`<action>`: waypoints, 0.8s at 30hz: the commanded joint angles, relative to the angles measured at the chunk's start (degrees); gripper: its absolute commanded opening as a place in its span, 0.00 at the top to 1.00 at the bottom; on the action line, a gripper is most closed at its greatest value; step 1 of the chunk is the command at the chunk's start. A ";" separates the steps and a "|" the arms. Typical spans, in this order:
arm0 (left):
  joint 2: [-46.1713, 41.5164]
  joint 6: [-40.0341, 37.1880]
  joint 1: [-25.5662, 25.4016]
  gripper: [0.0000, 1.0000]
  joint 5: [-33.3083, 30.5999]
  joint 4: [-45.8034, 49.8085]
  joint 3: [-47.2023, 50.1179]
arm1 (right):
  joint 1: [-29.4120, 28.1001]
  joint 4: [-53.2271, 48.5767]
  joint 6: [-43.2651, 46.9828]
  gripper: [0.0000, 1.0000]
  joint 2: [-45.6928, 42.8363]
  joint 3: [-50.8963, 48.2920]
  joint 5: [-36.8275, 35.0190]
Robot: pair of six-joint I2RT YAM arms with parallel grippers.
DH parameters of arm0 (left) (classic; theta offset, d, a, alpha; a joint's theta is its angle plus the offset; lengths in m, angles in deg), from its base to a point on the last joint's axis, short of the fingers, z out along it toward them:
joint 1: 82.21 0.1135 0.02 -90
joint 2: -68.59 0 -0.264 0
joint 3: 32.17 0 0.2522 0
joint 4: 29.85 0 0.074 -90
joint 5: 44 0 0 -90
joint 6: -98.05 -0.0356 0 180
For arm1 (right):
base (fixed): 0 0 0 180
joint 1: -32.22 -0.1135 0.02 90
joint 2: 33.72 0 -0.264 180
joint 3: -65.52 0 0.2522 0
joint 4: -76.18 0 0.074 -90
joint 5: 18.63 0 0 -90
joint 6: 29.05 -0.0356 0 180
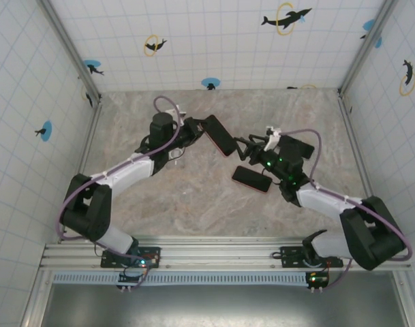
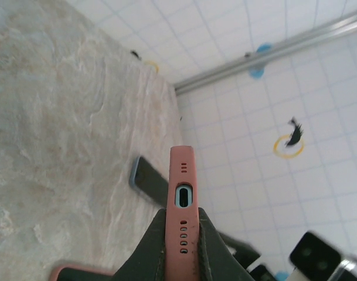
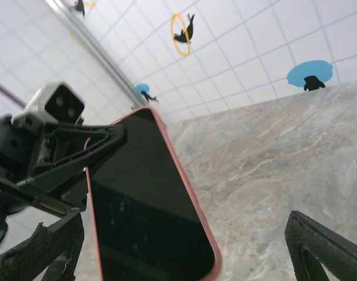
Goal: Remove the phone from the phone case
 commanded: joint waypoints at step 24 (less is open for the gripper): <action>-5.51 15.30 -23.63 1.00 -42.59 -33.96 9.91 | -17.81 48.81 -22.09 0.38 12.22 -2.30 -24.12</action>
